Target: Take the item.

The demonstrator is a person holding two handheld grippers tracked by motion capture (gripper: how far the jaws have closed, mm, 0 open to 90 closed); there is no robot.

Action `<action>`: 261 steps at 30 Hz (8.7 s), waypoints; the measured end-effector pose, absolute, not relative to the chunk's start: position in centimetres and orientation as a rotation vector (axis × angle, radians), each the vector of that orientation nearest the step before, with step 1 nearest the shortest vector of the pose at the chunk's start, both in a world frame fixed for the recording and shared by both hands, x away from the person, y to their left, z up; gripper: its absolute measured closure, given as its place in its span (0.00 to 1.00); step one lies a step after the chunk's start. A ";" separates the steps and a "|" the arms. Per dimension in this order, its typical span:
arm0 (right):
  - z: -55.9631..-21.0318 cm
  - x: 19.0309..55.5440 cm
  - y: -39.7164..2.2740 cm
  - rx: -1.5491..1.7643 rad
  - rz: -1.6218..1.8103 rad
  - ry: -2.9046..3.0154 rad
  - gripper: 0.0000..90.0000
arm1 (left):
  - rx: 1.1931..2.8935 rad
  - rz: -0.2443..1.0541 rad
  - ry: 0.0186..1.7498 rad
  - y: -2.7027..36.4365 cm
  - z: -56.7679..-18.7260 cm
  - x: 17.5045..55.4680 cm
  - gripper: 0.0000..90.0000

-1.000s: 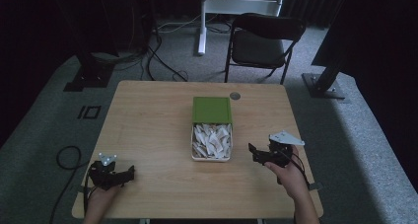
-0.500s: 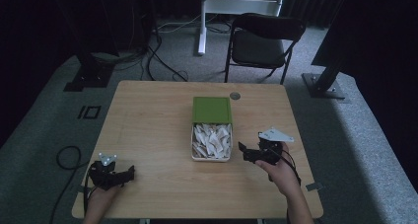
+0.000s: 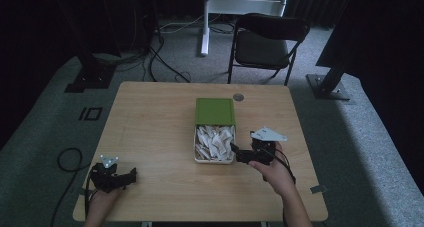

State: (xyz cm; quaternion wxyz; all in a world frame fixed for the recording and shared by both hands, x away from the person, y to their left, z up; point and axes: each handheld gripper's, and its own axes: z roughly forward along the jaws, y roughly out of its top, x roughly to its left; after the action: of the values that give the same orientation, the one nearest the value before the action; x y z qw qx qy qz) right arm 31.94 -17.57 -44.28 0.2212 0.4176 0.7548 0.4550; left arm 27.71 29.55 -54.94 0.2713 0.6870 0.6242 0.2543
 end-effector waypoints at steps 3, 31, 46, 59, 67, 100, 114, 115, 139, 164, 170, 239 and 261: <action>-44.3 32.1 -17.1 1.154 1.264 2.095 0.15 | 1.850 0.685 1.681 29.6 -54.9 27.7 0.01; -45.1 32.6 -12.4 1.054 1.278 2.190 0.22 | 1.853 0.684 1.677 29.6 -54.9 27.7 0.01; -46.2 33.6 -10.6 1.112 1.195 2.260 0.55 | 1.856 0.683 1.673 29.6 -54.9 27.6 0.01; -47.4 34.2 -10.3 1.108 1.079 2.266 0.62 | 1.856 0.683 1.673 29.6 -54.9 27.6 0.01; -47.8 34.4 -10.0 1.077 1.026 2.294 0.63 | 1.856 0.683 1.673 29.6 -54.9 27.6 0.01; -44.2 33.4 -10.7 1.043 1.173 2.289 0.96 | 1.856 0.684 1.673 29.6 -54.9 27.6 0.01; -41.2 34.0 -13.0 1.071 1.246 2.169 0.96 | 1.857 0.683 1.673 29.6 -54.9 27.6 0.01; -41.1 34.1 -13.3 1.081 1.254 2.155 0.96 | 1.857 0.683 1.673 29.6 -54.9 27.6 0.01; -41.0 38.0 -18.2 1.267 1.185 1.932 0.96 | 1.857 0.683 1.673 29.6 -54.9 27.6 0.01; -48.4 43.0 -20.9 1.561 1.042 1.794 0.95 | 1.855 0.683 1.673 29.6 -55.0 27.6 0.01; -50.2 43.6 -21.1 1.608 0.999 1.807 0.95 | 1.856 0.683 1.673 29.6 -54.9 27.6 0.01; -51.2 37.8 -27.9 1.614 1.057 1.695 0.28 | 1.855 0.683 1.673 29.6 -55.0 27.6 0.01; -52.9 34.3 -30.9 1.652 1.007 1.689 0.21 | 1.855 0.683 1.674 29.6 -55.0 27.6 0.01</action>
State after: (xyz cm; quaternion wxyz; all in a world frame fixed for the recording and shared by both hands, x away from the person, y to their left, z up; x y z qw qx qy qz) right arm 34.35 -30.88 -52.90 0.2826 0.6170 0.6309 0.3760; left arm 27.63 29.57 -54.95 0.2723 0.6891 0.6217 0.2539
